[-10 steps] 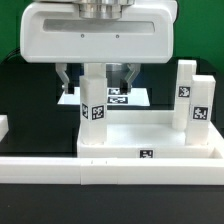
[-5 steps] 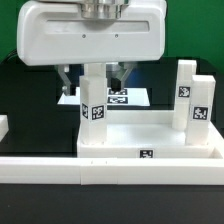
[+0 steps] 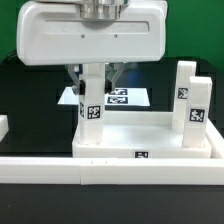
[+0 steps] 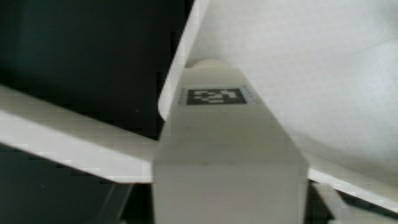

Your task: Assemble desk

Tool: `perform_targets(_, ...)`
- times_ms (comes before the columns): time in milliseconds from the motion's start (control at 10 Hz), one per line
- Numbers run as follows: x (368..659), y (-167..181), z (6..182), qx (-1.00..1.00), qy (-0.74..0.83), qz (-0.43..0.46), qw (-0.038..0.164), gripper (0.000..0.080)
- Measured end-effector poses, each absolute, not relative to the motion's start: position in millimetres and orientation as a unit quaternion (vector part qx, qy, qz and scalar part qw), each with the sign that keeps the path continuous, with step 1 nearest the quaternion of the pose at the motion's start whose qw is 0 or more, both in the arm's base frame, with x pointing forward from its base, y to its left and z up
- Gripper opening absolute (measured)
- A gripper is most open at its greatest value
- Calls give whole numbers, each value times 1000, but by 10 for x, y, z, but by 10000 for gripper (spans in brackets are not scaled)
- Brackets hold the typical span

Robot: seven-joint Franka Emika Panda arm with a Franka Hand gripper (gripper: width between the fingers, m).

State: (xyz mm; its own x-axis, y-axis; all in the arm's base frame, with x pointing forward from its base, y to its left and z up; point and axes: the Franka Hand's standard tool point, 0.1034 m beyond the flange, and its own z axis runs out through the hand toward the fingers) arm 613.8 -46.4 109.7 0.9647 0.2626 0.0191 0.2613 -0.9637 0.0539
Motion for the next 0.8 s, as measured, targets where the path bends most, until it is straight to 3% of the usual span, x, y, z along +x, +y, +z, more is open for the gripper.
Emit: perform_targets(800, 6103, -668, 1118, 954, -298, 20, 20, 307)
